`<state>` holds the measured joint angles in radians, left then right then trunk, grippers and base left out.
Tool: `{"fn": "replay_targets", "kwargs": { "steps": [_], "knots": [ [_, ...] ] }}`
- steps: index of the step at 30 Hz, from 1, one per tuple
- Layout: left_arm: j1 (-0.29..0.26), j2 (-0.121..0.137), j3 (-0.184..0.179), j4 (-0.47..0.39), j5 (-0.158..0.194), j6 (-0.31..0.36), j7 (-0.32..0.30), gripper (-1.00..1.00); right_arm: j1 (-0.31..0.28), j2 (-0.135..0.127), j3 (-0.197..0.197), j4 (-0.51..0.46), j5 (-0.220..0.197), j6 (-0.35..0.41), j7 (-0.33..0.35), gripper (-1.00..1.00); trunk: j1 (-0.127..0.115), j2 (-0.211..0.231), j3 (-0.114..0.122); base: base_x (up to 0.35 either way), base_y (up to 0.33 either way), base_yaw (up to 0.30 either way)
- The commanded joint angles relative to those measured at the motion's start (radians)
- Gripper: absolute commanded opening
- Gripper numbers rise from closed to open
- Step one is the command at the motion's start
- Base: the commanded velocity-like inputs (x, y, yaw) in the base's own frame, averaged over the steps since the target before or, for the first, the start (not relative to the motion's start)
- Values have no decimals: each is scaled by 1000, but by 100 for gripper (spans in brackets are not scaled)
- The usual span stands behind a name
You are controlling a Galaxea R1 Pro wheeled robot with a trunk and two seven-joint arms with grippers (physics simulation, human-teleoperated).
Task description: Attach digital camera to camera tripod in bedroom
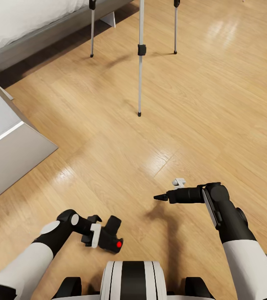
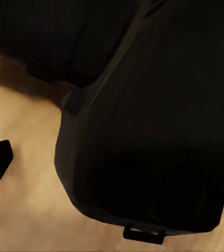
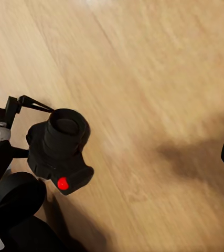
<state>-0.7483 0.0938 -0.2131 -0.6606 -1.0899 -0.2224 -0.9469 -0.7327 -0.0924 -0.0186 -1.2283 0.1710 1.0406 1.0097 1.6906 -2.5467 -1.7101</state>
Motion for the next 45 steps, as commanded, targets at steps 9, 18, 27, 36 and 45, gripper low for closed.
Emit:
{"fn": "replay_targets", "kwargs": {
  "steps": [9,18,27,36,45],
  "knots": [
    [0,-32,-5,-4,-1,-3,-21,100,-1,0,-1,-1,11,4,10,100,0,0,-1,0,0,0],
    [0,-63,-6,-10,5,-3,-34,-100,-1,0,-1,-1,11,4,9,100,0,0,-1,0,0,0],
    [0,-66,-6,-27,5,-2,-35,-100,-1,0,-1,-1,10,4,9,100,0,0,-1,0,0,0],
    [0,-74,98,-203,151,173,-34,-100,-1,0,-2,0,10,4,9,100,0,0,-1,0,0,0],
    [9,-92,119,-692,439,357,-234,-100,-1,0,-2,0,9,3,-5,100,0,0,-1,0,0,0]
  ]
}}
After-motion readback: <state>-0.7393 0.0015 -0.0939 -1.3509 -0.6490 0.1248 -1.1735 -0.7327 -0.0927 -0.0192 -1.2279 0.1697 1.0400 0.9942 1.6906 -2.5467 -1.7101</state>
